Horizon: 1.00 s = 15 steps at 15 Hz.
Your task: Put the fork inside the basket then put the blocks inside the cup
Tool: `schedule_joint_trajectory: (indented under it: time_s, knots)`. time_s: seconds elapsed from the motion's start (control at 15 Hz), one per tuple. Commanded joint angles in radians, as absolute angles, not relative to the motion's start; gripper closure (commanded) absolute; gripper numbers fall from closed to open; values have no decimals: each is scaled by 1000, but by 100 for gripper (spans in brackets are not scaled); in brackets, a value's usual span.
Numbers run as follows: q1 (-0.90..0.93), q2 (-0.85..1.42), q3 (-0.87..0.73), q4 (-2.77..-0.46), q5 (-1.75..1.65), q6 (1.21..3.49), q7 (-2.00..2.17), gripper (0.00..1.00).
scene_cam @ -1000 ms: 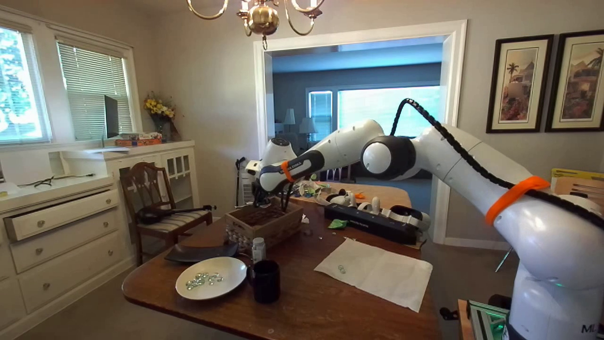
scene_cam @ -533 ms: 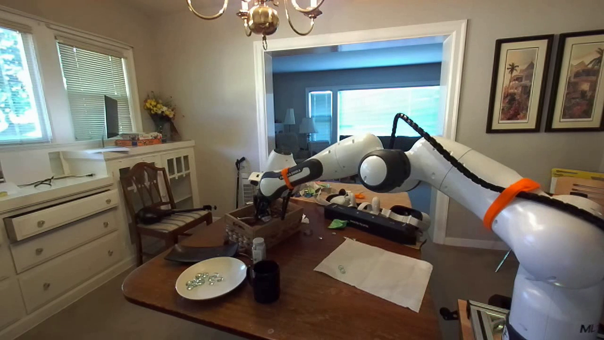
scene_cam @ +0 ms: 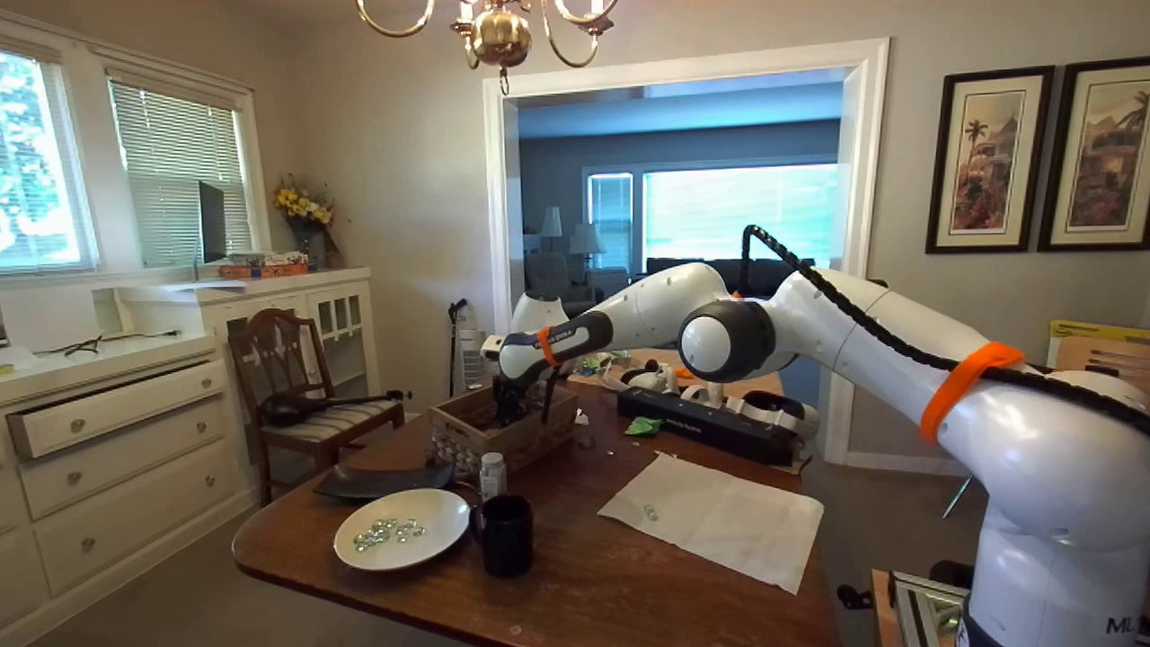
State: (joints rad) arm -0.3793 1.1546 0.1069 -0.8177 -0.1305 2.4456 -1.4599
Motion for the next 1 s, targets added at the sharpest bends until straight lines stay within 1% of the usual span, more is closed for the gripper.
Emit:
schedule_joint_trajectory:
  time_s: [0.0,0.13,0.2,0.33,0.6,0.93]
  knots:
    - [-331,1150,28,-763,-184,2435,-1386,36]
    - [-302,1101,-36,-777,-213,2455,-1292,20]
    - [-274,1050,-93,-812,-240,2452,-1197,13]
    - [-225,970,-174,-871,-281,2423,-1052,1]
    - [-132,793,-267,-1043,-315,2301,-837,0]
    - [-94,625,-273,-1246,-275,2193,-659,0]
